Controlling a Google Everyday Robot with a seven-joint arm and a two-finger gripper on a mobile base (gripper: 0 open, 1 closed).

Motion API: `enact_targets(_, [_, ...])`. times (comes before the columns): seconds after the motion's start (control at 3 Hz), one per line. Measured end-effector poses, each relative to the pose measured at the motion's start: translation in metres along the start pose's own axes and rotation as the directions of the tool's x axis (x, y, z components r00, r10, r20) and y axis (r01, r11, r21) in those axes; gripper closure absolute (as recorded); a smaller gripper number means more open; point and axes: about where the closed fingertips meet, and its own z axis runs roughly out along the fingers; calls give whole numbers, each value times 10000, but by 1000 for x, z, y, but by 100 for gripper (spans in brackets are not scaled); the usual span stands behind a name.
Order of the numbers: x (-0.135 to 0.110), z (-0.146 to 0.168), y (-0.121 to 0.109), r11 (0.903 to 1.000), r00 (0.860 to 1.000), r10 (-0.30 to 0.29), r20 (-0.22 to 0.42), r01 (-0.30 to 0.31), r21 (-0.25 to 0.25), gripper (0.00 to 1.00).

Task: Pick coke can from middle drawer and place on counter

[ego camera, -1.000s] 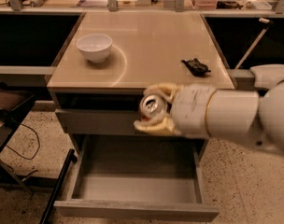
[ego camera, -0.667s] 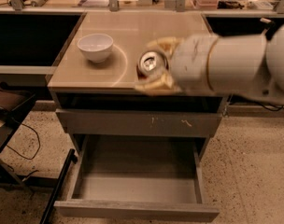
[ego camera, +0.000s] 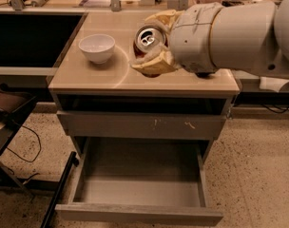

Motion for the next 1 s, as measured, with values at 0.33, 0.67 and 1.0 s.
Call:
enact_targets(0.33, [42, -5, -26, 9983, 9974, 448, -559, -468, -347, 100])
enact_targets(0.67, [123, -1, -69, 9889, 9777, 1119, -1775, -1271, -765, 100])
enact_targets(1.0, [182, 32, -96, 9737, 9572, 1415, -2526, -1806, -1390, 100])
